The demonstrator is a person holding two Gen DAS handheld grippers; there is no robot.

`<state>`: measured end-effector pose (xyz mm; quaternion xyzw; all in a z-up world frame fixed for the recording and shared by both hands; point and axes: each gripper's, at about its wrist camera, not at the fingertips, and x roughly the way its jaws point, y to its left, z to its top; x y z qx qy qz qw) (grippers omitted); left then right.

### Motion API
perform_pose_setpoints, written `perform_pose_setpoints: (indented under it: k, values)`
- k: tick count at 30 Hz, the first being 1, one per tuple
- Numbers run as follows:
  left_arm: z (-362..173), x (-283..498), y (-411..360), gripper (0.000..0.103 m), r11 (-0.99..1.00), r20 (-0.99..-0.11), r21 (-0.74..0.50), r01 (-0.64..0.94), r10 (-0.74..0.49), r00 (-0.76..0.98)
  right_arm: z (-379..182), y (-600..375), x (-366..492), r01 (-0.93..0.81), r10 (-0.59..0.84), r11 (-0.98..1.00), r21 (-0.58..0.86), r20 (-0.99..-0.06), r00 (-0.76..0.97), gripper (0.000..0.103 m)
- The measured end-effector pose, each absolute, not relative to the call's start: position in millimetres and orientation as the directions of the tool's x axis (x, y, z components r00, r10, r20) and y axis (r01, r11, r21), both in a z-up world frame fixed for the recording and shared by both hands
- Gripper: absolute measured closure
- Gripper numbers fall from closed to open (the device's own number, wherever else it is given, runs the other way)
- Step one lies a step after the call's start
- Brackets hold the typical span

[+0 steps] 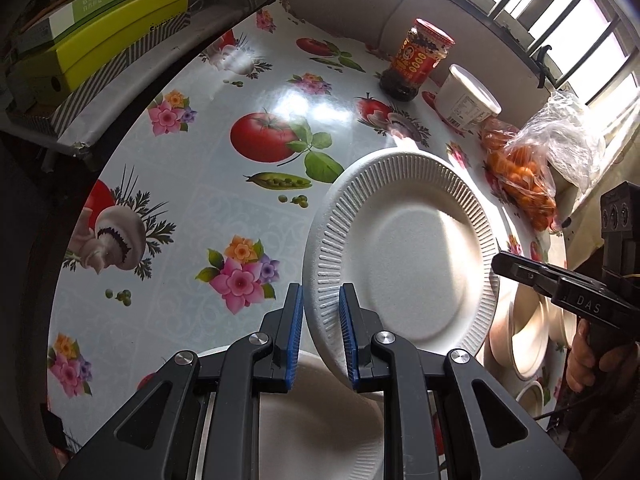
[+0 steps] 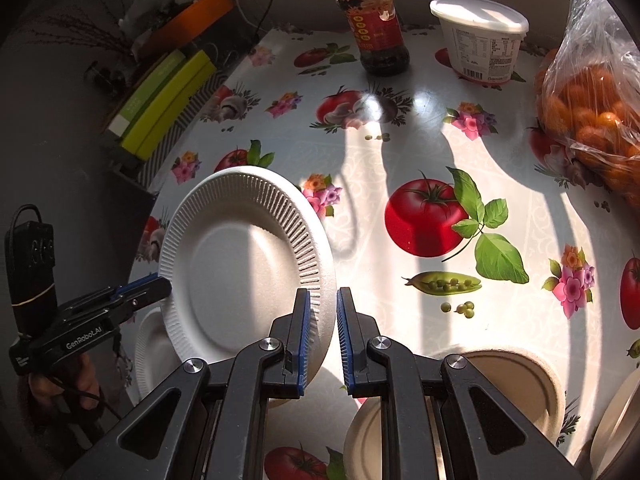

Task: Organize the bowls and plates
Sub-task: 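Lift the held plates with both grippers, then carry the white plates with both grippers and lower them onto the plate stack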

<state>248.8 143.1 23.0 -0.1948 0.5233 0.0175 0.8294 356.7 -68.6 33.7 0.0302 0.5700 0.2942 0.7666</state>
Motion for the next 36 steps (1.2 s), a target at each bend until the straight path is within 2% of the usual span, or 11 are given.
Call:
perform_pose_setpoints:
  k: [17,36]
  values:
    - [24.6,194.7,163.8,0.084,0.903,-0.868,-0.322,-0.285,-0.161,0.469,38.6,-45.7,307.7,-0.472,0.519,0.785,0.402,-0.842,0.146,0.089]
    - [14.2,134.1,188.7,0.084,0.882,-0.877,-0.305,-0.359,-0.112,0.468,15.8,-6.9,259.9,-0.521,0.518,0.748,0.411,-0.853,0.071,0.089]
